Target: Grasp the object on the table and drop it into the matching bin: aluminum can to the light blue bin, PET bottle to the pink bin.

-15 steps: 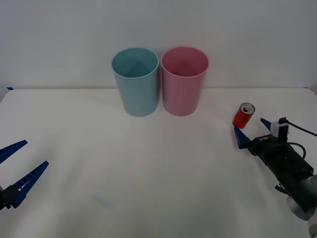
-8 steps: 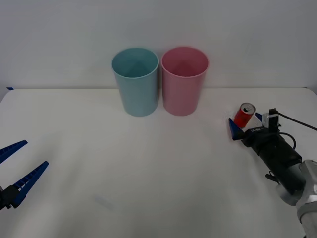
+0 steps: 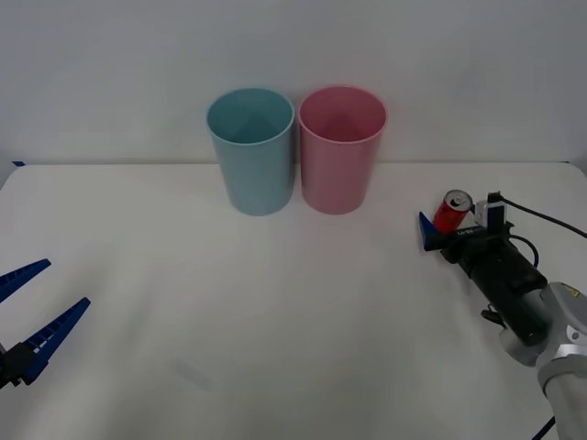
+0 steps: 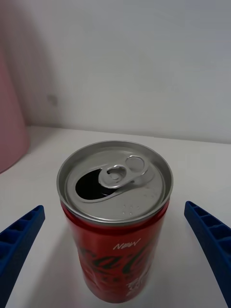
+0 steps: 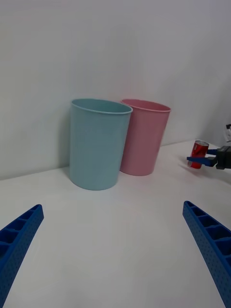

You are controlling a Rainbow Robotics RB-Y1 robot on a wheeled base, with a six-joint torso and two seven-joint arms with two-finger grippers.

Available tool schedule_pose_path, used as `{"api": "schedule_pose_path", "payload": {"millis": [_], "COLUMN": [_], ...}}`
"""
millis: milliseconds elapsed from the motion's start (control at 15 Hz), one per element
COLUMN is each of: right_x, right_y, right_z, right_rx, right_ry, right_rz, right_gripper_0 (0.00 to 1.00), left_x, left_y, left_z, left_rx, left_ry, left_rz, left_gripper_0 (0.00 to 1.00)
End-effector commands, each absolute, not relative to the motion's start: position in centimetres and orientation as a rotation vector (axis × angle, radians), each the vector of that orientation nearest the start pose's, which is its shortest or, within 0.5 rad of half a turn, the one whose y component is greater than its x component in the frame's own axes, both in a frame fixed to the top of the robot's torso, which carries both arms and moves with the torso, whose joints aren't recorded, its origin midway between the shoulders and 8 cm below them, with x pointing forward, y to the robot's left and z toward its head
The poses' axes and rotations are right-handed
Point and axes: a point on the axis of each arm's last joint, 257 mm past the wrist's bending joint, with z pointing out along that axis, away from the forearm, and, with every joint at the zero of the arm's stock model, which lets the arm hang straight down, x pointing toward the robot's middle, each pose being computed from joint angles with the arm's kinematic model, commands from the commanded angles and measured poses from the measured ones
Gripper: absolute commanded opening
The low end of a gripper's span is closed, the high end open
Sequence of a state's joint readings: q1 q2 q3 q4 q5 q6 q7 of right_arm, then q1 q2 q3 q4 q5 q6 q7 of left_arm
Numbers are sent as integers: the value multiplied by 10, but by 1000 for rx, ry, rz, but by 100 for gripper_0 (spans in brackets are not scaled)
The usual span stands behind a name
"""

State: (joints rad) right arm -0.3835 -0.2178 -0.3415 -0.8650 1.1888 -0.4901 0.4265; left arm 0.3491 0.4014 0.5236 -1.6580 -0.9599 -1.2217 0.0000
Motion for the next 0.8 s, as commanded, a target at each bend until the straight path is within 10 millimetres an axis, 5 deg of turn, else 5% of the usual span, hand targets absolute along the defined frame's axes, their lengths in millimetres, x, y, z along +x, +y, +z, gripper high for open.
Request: {"api": "schedule_pose_path", "payload": {"millis": [67,133,200,267,800], "right_x": [608,608,608,608,607], "right_y": [-305,-304,-303,-302,-294], "right_z": [-290,-290,-289,-289,-287], "right_rx": [-192,-188,-193,-189,-194], "right_ry": [1680,1679,1677,1677,1663], "right_rz": [98,102,102,105,134], "right_gripper_0": [91,32,7,0,0], "left_x": [342,342,342,342,342], "left_y": [330,330,330,330,330], "left_z": [-169,-169,-169,-169,-169], "left_rx": [465,465,465,465,465], "left_ry": [1441,1441,1441,1441,1441], "left_rz": [-567,-567,-567,-567,-567], "left_gripper_0": [100,100,100,100,100]}}
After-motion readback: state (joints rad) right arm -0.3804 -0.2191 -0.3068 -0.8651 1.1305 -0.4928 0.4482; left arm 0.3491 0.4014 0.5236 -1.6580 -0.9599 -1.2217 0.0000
